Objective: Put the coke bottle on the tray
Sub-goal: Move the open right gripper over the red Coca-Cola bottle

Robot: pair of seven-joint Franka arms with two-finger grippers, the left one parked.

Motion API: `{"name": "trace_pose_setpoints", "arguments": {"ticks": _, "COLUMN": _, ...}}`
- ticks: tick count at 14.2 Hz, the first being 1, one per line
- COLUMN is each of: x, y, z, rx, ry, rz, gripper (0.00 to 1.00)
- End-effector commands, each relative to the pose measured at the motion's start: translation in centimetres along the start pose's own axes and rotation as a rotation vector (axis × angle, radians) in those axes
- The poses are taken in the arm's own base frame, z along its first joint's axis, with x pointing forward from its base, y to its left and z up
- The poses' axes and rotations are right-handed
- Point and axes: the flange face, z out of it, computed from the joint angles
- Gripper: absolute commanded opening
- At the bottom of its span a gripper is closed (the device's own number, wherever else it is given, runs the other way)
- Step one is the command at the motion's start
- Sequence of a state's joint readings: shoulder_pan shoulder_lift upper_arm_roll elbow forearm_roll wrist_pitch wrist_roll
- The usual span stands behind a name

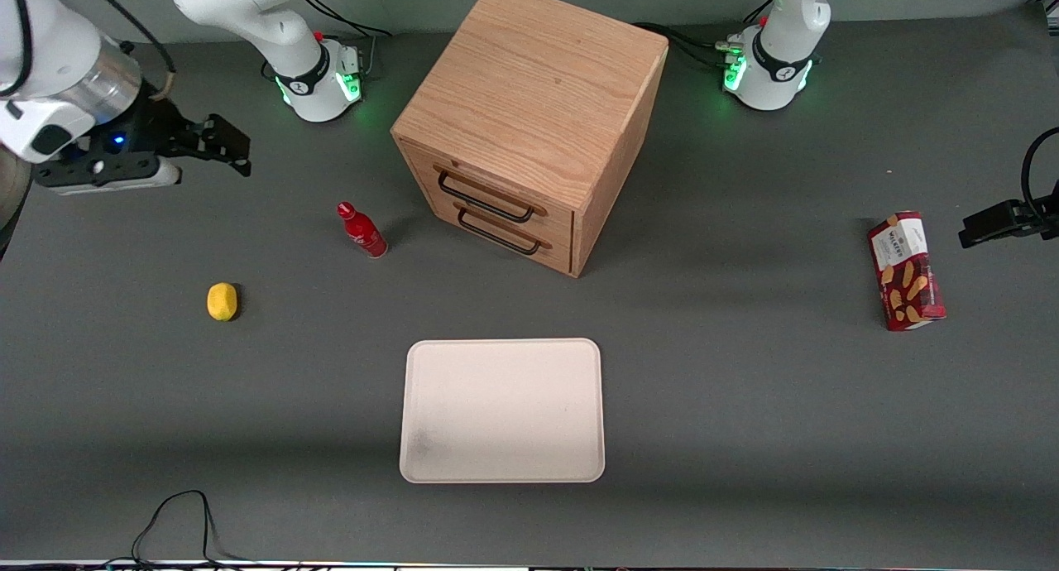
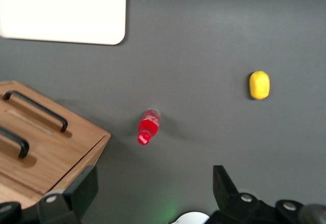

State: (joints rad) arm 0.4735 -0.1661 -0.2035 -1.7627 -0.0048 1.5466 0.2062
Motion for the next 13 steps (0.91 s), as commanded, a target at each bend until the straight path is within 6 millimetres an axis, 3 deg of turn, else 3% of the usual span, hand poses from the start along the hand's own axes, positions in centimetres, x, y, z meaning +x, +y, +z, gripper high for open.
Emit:
{"name": "trace_pose_setpoints", "arguments": {"ticks": 1, "x": -3.5, "y": -1.7, "z": 1.5, "rx": 0.032, "ry": 0.014, "rz": 0.0, "gripper": 1.0}}
{"name": "trace_pose_setpoints", "arguments": {"ticks": 4, "x": -5.0, "y": -3.5, "z": 2.6, "rx": 0.003, "ry": 0.014, "rz": -0.058, "gripper": 1.0}}
{"name": "trace_pose_setpoints", "arguments": {"ticks": 7, "x": -4.9, "y": -3.9, "z": 2.6, "rx": -0.014, "ry": 0.032, "rz": -0.07, "gripper": 1.0}}
{"name": "trace_pose_setpoints", "arguments": {"ticks": 13, "x": -4.7, "y": -4.1, "z": 7.2, "rx": -0.016, "ry": 0.017, "rz": -0.026, "gripper": 1.0}}
